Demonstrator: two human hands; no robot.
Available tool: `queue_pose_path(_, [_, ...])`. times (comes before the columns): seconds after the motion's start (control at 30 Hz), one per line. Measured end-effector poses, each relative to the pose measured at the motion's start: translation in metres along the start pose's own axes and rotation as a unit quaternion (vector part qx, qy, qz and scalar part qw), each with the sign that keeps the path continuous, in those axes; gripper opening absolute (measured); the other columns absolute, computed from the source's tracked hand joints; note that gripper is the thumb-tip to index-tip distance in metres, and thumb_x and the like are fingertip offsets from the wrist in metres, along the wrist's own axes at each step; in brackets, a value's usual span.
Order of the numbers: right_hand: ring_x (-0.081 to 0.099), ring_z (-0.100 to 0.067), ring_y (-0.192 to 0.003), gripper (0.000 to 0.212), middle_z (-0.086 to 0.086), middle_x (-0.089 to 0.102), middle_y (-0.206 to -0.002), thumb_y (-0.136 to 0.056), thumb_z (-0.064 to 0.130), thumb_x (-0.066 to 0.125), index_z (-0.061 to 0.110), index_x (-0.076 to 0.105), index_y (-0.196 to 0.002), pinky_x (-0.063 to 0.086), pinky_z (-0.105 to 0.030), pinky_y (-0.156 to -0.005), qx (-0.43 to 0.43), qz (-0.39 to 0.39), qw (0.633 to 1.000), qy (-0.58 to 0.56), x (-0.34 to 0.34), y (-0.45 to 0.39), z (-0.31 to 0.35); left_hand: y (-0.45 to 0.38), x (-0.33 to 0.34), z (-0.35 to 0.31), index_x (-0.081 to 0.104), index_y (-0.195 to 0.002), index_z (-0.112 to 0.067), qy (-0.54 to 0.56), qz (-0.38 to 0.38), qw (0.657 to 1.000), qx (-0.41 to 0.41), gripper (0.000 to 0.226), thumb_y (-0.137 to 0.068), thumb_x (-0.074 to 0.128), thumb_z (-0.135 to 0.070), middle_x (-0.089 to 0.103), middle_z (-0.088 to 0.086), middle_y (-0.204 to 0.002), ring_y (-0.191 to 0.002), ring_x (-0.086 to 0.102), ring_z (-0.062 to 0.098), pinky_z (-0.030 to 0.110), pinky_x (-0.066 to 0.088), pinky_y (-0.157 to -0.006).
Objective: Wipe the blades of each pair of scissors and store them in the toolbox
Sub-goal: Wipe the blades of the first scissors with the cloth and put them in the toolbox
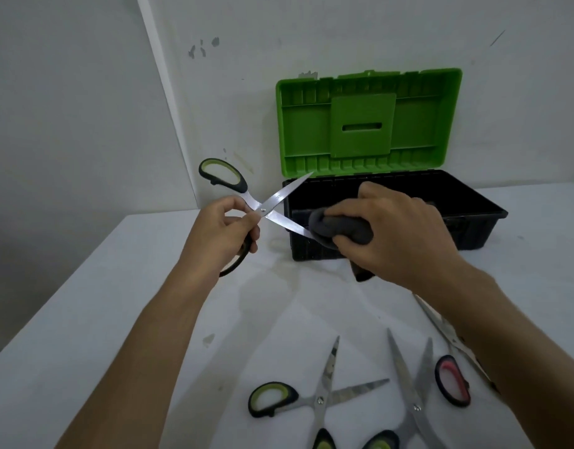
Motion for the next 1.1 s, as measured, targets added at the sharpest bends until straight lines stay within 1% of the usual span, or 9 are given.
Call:
queue_pose_path(0.1, [0.059,-0.022,-0.074,0.04,0.012,0.046,-0.095,-0.086,0.047,0.065,0.047,0.059,-0.125,0.048,-0.034,-0.061,-0.033,-0.016,0.999,-0.03,-0.001,0.0,0.018,0.001,0.003,-0.007,0.06,-0.083,-0.013,-0.017,0.0,1.0,0.024,0.012,-0.094,0.063,-0.018,0.064,-0.003,-0.057,-0.05,0.059,0.017,0.034,0.048,-0.065])
queue_pose_path(0.23, [0.054,-0.018,-0.077,0.037,0.014,0.039,-0.095,-0.09,0.045,0.059,0.05,0.056,-0.126,0.038,-0.031,-0.064,-0.025,0.073,0.997,0.01,0.013,-0.004,0.017,-0.001,-0.002,-0.008,0.06,-0.09,-0.011,0.024,-0.036,0.999,0.023,0.006,-0.094,0.061,-0.015,0.061,-0.003,-0.056,-0.05,0.058,0.015,0.034,0.048,-0.065])
queue_pose_path(0.37, [0.056,-0.014,-0.084,0.034,0.015,0.048,-0.096,-0.086,0.049,0.063,0.054,0.059,-0.12,0.041,-0.031,-0.07,0.005,0.144,0.989,0.014,0.016,-0.003,-0.007,-0.008,-0.013,-0.002,0.059,-0.093,-0.012,0.051,-0.077,0.996,0.015,0.004,-0.095,0.06,-0.015,0.063,-0.005,-0.056,-0.05,0.06,0.011,0.026,0.049,-0.061])
queue_pose_path(0.5, [0.059,-0.014,-0.104,0.044,0.018,0.056,-0.107,-0.082,0.056,0.066,0.056,0.054,-0.124,0.049,-0.038,-0.087,0.02,0.156,0.983,-0.095,0.041,0.001,-0.003,-0.006,-0.005,-0.003,0.058,-0.099,-0.009,0.061,-0.047,0.997,0.02,0.009,-0.096,0.06,-0.017,0.068,-0.003,-0.061,-0.056,0.064,0.014,0.023,0.052,-0.06])
queue_pose_path(0.67, [0.059,-0.006,-0.111,0.046,0.025,0.061,-0.122,-0.083,0.059,0.064,0.055,0.054,-0.128,0.048,-0.036,-0.099,0.03,0.273,0.949,-0.152,0.076,0.012,-0.004,-0.002,0.004,-0.005,0.057,-0.101,-0.01,0.09,-0.019,0.996,-0.003,0.005,-0.098,0.057,-0.015,0.071,-0.001,-0.068,-0.062,0.065,0.015,0.021,0.051,-0.061])
queue_pose_path(0.8, [0.065,0.001,-0.085,0.026,0.022,0.07,-0.094,-0.089,0.057,0.058,0.044,0.069,-0.109,0.055,-0.035,-0.085,0.076,0.141,0.964,-0.211,0.039,0.0,-0.017,0.002,0.009,-0.012,0.053,-0.096,-0.014,0.011,-0.025,0.998,0.054,0.005,-0.099,0.051,-0.01,0.073,-0.002,-0.078,-0.071,0.067,0.015,0.032,0.053,-0.075])
queue_pose_path(0.87, [0.067,-0.004,-0.077,0.035,0.015,0.073,-0.086,-0.094,0.061,0.047,0.037,0.072,-0.101,0.057,-0.035,-0.078,0.122,0.108,0.933,-0.32,0.019,-0.002,-0.017,0.008,0.014,-0.02,0.053,-0.092,-0.02,-0.067,-0.042,0.988,0.136,0.013,-0.098,0.051,-0.009,0.071,-0.007,-0.08,-0.077,0.067,0.012,0.028,0.051,-0.073])
queue_pose_path(1.0, [0.07,-0.023,-0.071,0.07,0.0,0.077,-0.089,-0.089,0.072,0.026,0.022,0.073,-0.103,0.054,-0.033,-0.065,0.194,0.231,0.827,-0.474,0.009,0.008,-0.001,0.019,0.028,-0.034,0.06,-0.096,-0.02,-0.213,-0.075,0.92,0.319,0.01,-0.099,0.053,-0.014,0.064,-0.013,-0.084,-0.08,0.06,0.018,0.033,0.048,-0.068])
queue_pose_path(1.1, [0.066,-0.025,-0.065,0.058,-0.005,0.076,-0.084,-0.096,0.06,0.042,0.009,0.07,-0.098,0.05,-0.029,-0.056,0.186,0.256,0.815,-0.485,0.014,0.013,-0.001,0.024,0.038,-0.036,0.058,-0.09,-0.024,-0.255,-0.08,0.901,0.341,0.013,-0.097,0.056,-0.014,0.058,-0.016,-0.081,-0.078,0.05,0.018,0.031,0.041,-0.067])
Point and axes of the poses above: each hand's wrist, its own y-axis away from the middle knuckle, its own x-axis out of the palm, z = x × y, the point moved 5 cm from there along -y, towards the middle knuckle
